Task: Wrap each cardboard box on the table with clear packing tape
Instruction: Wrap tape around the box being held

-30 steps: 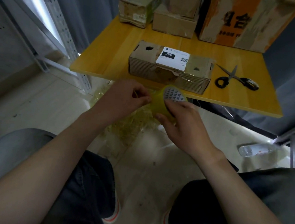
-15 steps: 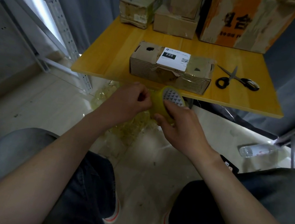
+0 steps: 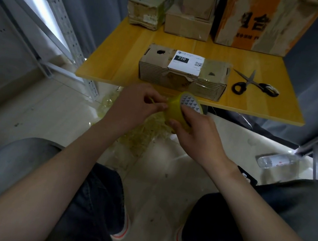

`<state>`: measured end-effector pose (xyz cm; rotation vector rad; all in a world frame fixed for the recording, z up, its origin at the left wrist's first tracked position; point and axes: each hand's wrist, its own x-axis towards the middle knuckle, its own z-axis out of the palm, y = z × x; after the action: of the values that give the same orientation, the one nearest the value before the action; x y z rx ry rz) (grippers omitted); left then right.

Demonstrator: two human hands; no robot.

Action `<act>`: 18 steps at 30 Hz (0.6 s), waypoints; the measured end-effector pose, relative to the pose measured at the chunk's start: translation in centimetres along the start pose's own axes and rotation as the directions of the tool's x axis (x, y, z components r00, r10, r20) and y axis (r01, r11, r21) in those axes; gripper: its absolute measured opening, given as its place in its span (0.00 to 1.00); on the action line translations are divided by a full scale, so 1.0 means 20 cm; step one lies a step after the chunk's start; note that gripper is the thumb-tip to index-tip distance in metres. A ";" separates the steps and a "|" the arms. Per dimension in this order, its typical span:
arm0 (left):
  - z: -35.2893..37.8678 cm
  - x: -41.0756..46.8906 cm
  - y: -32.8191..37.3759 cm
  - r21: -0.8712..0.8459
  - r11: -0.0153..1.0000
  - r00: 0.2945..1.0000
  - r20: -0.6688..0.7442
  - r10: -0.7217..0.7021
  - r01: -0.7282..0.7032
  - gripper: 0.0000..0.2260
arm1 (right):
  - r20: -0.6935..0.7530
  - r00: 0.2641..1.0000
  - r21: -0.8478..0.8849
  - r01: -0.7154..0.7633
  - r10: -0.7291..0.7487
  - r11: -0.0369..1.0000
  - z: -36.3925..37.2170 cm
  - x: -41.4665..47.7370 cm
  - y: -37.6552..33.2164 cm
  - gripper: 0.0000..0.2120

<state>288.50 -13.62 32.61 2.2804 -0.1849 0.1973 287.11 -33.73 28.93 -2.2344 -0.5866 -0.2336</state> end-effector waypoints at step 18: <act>0.08 -0.05 0.07 0.150 0.988 0.995 0.085 -0.059 0.046 0.04 | 0.003 0.953 -0.167 -0.297 0.301 0.940 0.07 0.00 -0.02 0.18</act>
<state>287.44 -15.59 32.45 2.4413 -0.1612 0.0838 286.82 -32.36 28.28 -2.4547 -0.2414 -0.0960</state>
